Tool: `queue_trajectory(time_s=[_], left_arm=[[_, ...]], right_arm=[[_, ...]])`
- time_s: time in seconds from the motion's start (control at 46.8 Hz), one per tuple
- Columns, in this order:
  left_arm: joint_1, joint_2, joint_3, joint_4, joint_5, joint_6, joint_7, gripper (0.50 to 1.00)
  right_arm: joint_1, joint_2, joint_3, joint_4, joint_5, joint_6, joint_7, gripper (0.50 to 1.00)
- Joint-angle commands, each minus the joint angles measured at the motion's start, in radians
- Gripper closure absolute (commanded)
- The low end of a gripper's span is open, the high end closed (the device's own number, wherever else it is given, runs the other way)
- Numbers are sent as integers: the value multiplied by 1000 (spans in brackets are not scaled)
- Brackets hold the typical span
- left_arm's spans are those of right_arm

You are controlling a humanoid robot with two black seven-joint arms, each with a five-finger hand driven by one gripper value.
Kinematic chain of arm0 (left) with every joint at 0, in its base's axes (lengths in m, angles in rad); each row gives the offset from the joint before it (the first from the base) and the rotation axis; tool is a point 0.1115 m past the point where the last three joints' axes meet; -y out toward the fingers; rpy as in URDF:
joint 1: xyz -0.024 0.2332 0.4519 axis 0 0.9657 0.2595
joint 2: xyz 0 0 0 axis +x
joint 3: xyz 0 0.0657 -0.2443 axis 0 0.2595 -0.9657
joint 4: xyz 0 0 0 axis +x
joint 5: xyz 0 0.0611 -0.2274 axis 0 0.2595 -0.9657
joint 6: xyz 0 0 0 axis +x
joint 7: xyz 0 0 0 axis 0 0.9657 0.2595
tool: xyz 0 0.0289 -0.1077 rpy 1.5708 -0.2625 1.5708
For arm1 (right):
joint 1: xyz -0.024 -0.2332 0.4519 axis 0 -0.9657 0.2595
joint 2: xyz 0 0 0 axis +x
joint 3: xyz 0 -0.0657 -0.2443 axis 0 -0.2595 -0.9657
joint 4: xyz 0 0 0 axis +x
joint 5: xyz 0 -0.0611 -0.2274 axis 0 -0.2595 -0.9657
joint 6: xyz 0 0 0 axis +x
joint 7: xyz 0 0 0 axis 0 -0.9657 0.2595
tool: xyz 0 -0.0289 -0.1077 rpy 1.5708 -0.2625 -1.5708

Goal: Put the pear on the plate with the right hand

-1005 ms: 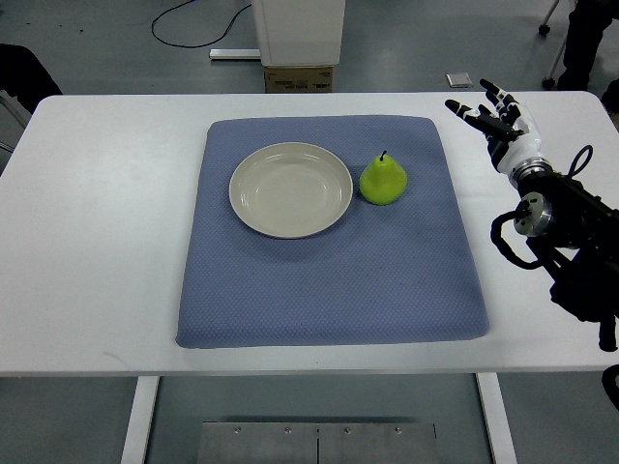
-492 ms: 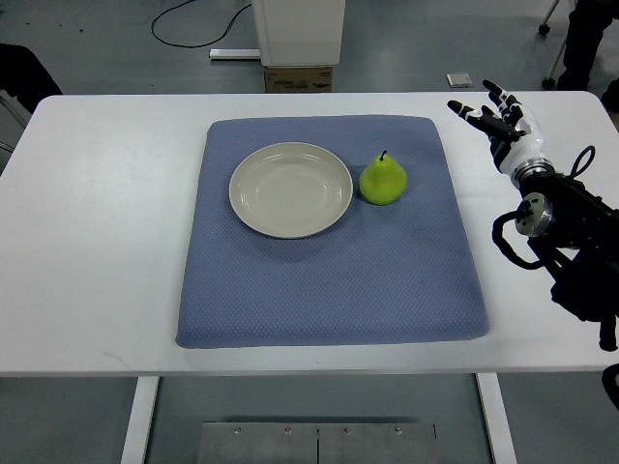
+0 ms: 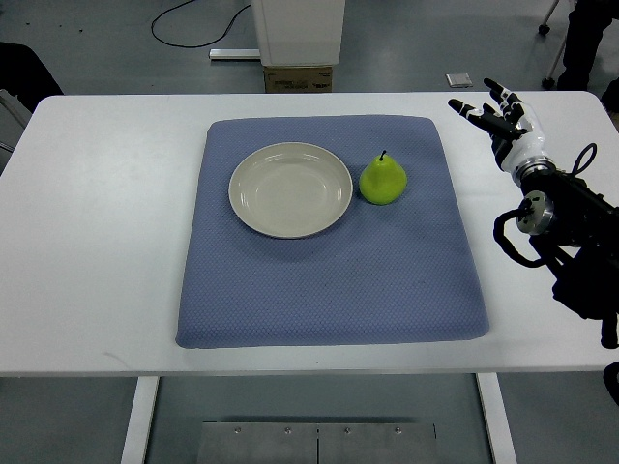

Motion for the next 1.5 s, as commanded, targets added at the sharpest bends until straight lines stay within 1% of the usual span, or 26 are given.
queue_trajectory(time_s=[0.0,0.299,0.599,0.856,0.963,1.005,1.134,1.476], left_arm=[[0,0,0,0,0,0,0,500],[1,0,0,0,0,0,0,500],[1,0,0,0,0,0,0,500],[1,0,0,0,0,0,0,500],[1,0,0,0,0,0,0,500],[0,0,0,0,0,0,0,500],[0,0,0,0,0,0,0,500],[0,0,0,0,0,0,0,500]], right_arm=[[7,0,0,-10,-1,0,0,500],[7,2,-2,-20,-1,1,8,500],[5,12,-19,-12,-5,12,83,500],[13,54,-55,-12,-14,20,84,500],[19,61,-118,-12,-17,31,89,500],[25,63,-143,-12,-17,31,101,500],[28,74,-221,-13,-17,31,172,500],[30,77,-402,-16,-18,31,277,502]])
